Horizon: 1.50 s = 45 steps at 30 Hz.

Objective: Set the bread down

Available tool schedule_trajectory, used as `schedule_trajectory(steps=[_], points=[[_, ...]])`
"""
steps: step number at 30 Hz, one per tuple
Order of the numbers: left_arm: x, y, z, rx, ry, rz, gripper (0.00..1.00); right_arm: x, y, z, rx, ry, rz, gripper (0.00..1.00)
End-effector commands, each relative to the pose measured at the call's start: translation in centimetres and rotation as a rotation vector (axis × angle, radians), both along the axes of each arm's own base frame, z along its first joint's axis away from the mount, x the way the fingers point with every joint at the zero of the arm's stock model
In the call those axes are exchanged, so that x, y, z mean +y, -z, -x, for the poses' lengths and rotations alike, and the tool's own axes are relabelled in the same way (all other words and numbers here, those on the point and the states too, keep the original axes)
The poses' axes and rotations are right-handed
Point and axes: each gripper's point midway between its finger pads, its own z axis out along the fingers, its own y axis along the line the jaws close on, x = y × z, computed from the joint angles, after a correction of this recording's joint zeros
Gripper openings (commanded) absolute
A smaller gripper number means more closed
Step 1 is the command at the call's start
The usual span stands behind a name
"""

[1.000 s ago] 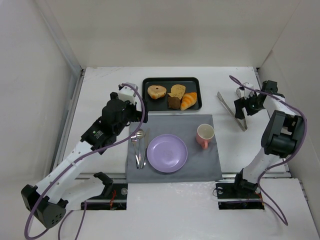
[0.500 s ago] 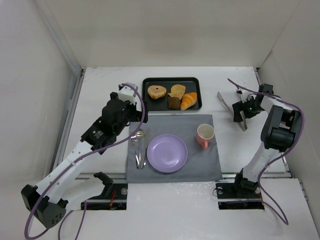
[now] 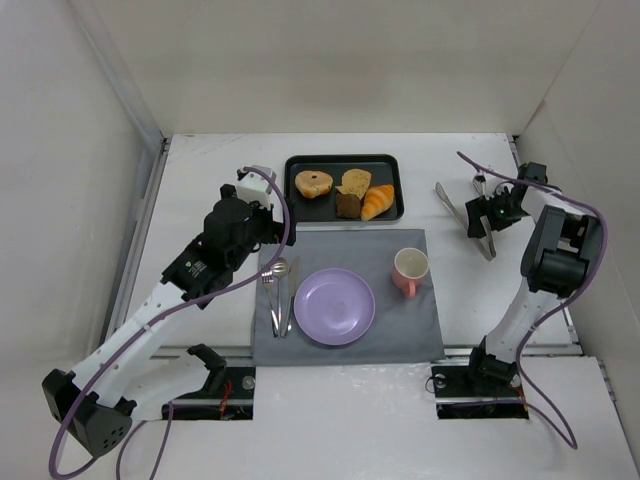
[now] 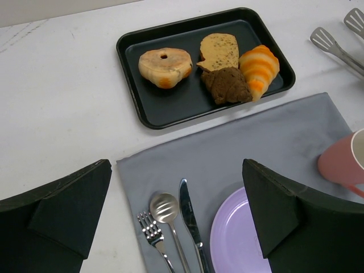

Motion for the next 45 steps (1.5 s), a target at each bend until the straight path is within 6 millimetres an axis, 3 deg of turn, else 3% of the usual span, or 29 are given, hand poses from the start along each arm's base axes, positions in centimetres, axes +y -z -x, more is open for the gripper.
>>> schedule_trajectory(steps=[1, 35, 45], points=[[0.0, -2.7, -0.1, -0.057, -0.004, 0.054, 1.00, -0.3, -0.7, -1.8, -0.049, 0.000, -0.004, 0.97], [0.1, -3.0, 0.1, -0.065, -0.004, 0.060, 1.00, 0.2, 0.9, -0.7, 0.140, -0.043, 0.003, 0.95], [0.2, -3.0, 0.0, -0.066, -0.013, 0.058, 1.00, -0.8, 0.1, -1.4, 0.098, -0.003, 0.052, 0.95]])
